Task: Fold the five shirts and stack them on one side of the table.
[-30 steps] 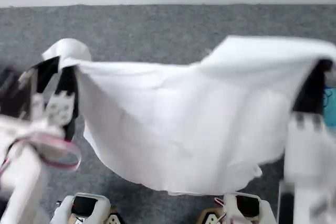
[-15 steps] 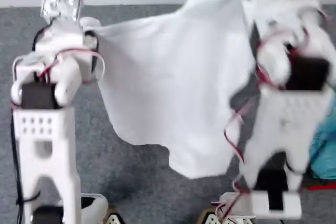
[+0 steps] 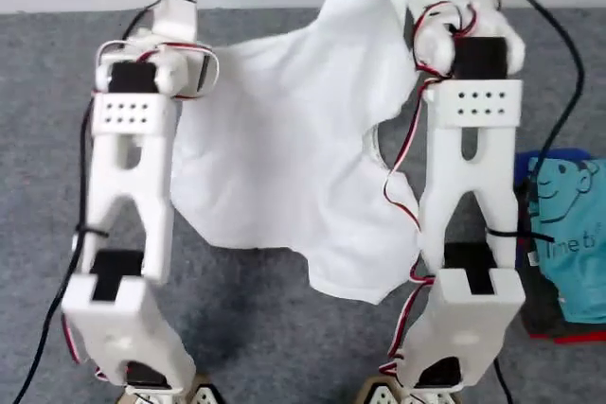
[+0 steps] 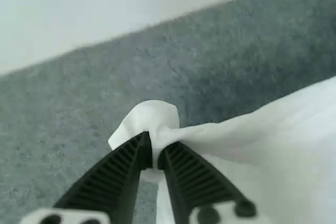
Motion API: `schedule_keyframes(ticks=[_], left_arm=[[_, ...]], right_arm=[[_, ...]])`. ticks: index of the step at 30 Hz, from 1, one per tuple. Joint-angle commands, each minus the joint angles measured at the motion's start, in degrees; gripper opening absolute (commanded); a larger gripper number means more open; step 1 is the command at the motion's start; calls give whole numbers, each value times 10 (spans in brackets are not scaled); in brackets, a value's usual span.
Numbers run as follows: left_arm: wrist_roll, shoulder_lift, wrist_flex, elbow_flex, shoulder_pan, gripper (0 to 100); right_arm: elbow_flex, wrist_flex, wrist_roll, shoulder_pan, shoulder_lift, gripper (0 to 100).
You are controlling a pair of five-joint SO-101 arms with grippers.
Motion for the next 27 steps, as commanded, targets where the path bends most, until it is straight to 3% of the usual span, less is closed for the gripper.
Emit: schedule_keyframes(ticks=[1, 7, 16, 19, 27], left_arm=[[-4, 43, 52, -78, -21, 14], [-6, 55, 167, -133, -63, 14], [-22, 55, 336, -153, -63, 14], [-23, 55, 373, -149, -66, 14], [-20, 55, 373, -148, -50, 14]], right_arm=[[-4, 49, 4, -15, -5, 10], [-4, 189, 4, -25, -46, 10], [-4, 422, 41, -39, -182, 10], [12, 424, 44, -36, -225, 10], [64, 423, 37, -58, -311, 10]])
